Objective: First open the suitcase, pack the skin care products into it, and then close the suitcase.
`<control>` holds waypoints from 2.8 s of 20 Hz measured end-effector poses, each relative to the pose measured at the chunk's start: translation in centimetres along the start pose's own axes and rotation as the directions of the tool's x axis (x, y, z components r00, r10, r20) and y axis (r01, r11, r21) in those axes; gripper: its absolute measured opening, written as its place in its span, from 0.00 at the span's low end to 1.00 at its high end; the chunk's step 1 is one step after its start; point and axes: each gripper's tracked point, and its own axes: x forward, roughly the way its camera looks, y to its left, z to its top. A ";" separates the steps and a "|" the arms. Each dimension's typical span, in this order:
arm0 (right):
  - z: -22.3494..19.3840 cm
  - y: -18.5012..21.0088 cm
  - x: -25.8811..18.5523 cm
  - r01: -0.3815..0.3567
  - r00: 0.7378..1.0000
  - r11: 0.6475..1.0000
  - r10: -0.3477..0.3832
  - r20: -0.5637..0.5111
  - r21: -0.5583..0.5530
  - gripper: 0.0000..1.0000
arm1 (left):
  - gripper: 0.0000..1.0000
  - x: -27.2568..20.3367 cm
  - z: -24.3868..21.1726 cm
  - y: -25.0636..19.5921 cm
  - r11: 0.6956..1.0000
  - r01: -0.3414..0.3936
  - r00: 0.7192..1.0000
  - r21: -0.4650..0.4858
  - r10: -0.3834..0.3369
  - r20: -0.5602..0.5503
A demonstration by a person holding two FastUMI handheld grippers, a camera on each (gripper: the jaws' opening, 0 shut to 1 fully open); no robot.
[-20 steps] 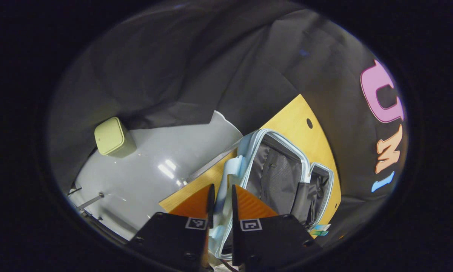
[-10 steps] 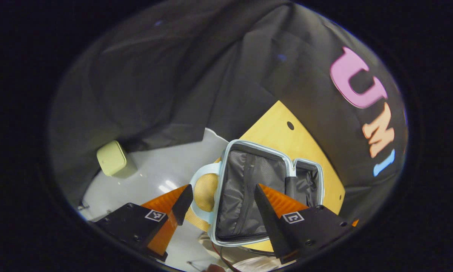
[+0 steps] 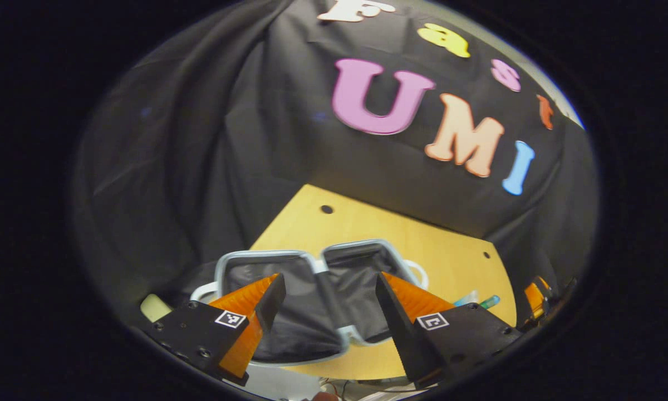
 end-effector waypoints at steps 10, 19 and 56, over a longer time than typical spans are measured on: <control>-5.8 -4.7 -1.2 0.004 0.995 1.000 -0.002 -0.105 0.020 0.98 | 0.95 9.7 -9.9 -25.6 0.949 0.294 0.952 0.113 -0.301 0.056; -9.3 -8.8 -3.2 0.033 0.987 0.999 -0.032 -0.158 0.005 0.98 | 0.94 17.5 -17.8 -32.8 0.939 0.345 0.938 0.012 -0.345 0.037; -19.9 -6.3 10.0 -0.064 0.970 0.996 0.075 -0.231 0.055 0.96 | 0.20 12.1 -8.1 -17.2 0.994 0.099 0.994 -0.051 -0.097 0.041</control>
